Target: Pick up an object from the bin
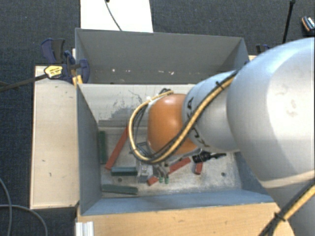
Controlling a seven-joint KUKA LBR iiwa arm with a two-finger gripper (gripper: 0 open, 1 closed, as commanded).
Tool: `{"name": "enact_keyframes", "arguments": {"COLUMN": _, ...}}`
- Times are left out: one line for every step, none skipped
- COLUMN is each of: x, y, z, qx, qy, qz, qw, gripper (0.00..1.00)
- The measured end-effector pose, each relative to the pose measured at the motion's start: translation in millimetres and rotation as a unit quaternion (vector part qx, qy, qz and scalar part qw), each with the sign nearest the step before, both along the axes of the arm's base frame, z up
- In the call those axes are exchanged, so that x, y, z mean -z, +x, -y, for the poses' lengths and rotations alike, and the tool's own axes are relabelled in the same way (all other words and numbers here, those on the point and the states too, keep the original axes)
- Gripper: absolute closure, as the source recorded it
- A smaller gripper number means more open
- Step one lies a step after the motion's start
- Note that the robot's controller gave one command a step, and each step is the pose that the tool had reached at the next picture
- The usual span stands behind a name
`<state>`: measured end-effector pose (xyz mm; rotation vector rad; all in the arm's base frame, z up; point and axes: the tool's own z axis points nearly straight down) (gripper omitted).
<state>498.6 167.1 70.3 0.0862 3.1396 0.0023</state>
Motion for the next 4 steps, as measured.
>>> {"name": "enact_keyframes", "arguments": {"x": 0.0, "y": 0.0, "z": 0.0, "qx": 0.002, "qy": 0.000, "qz": 0.0000, "qw": 1.0000, "gripper": 1.00}}
{"name": "enact_keyframes", "arguments": {"x": 0.0, "y": 0.0, "z": 0.0, "qx": -0.001, "qy": 0.000, "qz": 0.0001, "qw": 1.0000, "gripper": 1.00}}
{"name": "enact_keyframes", "arguments": {"x": 0.0, "y": 0.0, "z": 0.0, "qx": 0.001, "qy": 0.000, "qz": 0.0001, "qw": 1.0000, "gripper": 1.00}}
{"name": "enact_keyframes", "arguments": {"x": 0.0, "y": 0.0, "z": 0.1, "qx": 0.002, "qy": 0.000, "qz": 0.0001, "qw": 1.0000, "gripper": 1.00}}
